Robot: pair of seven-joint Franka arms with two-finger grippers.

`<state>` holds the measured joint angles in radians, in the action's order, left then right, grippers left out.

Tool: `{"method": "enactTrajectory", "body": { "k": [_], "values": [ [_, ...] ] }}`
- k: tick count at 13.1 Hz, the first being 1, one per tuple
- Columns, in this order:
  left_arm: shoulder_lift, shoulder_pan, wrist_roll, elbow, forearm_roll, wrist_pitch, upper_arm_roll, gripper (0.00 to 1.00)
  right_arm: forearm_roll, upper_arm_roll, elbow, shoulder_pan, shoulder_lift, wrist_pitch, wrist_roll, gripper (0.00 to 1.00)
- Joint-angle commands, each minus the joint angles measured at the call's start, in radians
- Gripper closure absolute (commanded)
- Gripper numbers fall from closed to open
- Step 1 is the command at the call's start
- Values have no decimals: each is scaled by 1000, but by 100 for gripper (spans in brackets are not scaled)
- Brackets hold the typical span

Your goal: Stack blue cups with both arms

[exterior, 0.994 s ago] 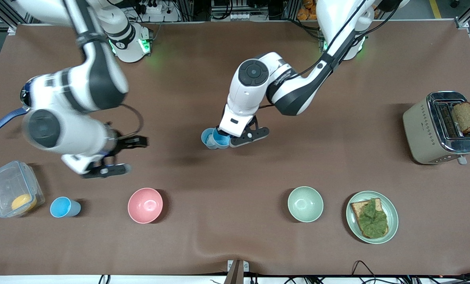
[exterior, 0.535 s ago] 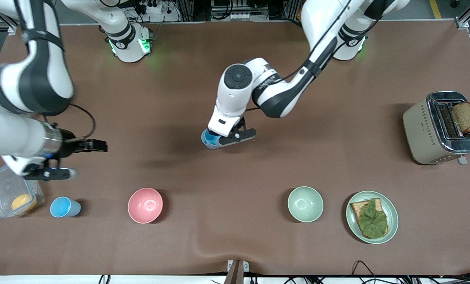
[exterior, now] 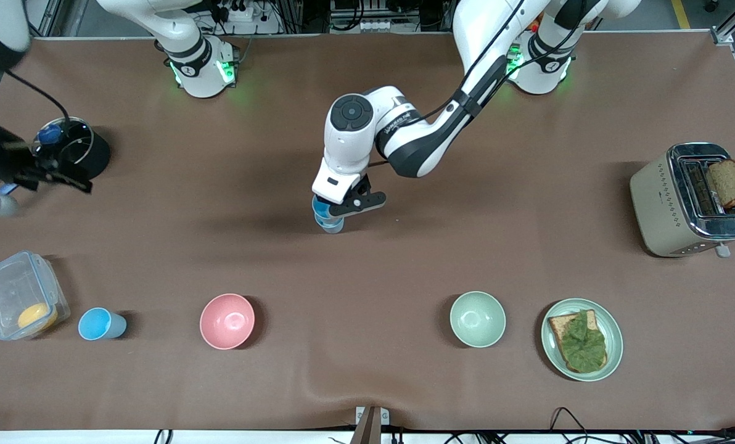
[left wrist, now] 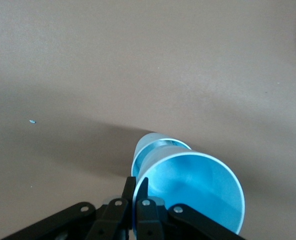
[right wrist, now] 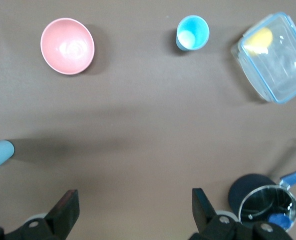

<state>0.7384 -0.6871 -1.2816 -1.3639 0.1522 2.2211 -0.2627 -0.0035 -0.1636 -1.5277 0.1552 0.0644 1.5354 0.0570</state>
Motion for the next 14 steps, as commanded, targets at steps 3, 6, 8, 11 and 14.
{"method": "enactTrajectory", "body": {
  "k": [3,6,8,11,14],
  "values": [
    [27,-38,-28,26,17,34,34,54,36,18,-77,-49,-75,-1,10,0],
    [16,-32,-42,25,18,34,34,0,39,18,-74,-52,-80,6,-3,0],
    [-32,-20,-42,22,20,19,48,0,20,18,-66,-43,-77,11,-26,0],
    [-164,56,-22,9,24,-110,99,0,23,18,-63,-40,-75,17,-14,0],
    [-267,148,23,5,24,-205,99,0,25,22,-37,-34,-67,18,-14,0]
  ]
}}
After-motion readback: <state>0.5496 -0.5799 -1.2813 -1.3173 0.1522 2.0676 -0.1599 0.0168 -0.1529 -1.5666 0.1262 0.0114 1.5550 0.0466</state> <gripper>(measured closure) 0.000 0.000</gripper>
